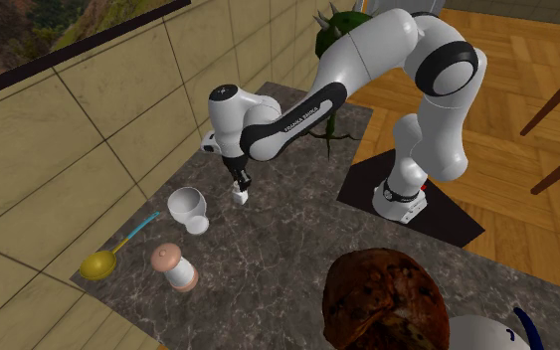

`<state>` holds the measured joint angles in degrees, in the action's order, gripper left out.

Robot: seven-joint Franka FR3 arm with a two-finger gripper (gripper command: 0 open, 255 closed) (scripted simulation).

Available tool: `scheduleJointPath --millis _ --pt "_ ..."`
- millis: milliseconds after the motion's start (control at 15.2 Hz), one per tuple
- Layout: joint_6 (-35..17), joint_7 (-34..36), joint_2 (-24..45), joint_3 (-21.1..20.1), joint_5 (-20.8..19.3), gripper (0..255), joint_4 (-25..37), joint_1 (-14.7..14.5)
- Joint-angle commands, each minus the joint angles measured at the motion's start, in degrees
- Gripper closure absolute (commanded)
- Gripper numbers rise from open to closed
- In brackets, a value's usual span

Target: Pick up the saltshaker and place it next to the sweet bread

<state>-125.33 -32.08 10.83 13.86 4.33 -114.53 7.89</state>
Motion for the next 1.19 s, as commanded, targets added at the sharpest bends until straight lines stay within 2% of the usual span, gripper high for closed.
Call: scheduleJointPath --millis 0,1122 --pt "0.0 0.0 0.0 0.0 0.0 255 0.0 0.0" --pt "11.4 1.2 -4.5 0.3 -1.6 255 7.0 -0.3"
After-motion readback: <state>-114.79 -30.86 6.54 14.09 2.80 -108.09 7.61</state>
